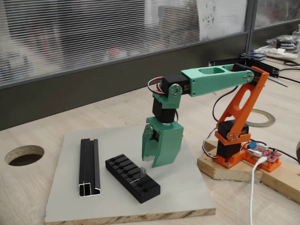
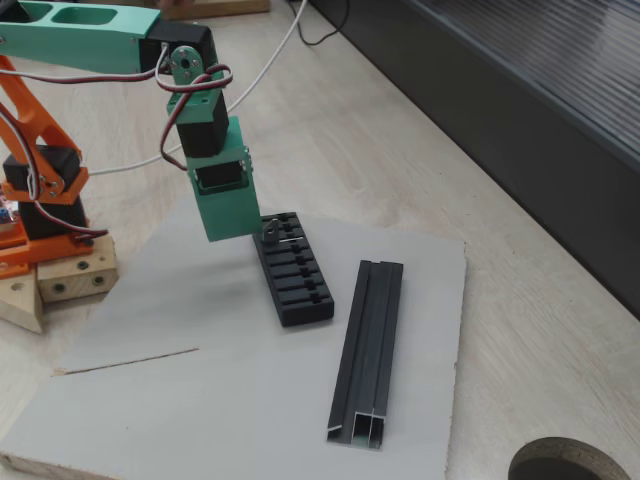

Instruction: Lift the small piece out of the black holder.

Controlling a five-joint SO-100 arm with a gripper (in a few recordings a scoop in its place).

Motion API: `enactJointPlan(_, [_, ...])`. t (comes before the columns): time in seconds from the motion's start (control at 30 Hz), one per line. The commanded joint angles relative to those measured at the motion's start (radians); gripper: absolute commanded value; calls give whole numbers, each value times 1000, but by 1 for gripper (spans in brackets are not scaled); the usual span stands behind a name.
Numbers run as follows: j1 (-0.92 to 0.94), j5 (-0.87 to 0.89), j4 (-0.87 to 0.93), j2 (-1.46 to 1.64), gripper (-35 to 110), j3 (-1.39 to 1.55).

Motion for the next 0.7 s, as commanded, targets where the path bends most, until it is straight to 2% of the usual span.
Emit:
enactJointPlan(0.0, [6,-8,-2,15,29,9])
enactJointPlan(0.67, [-9,-9,-5,-44,28,-5])
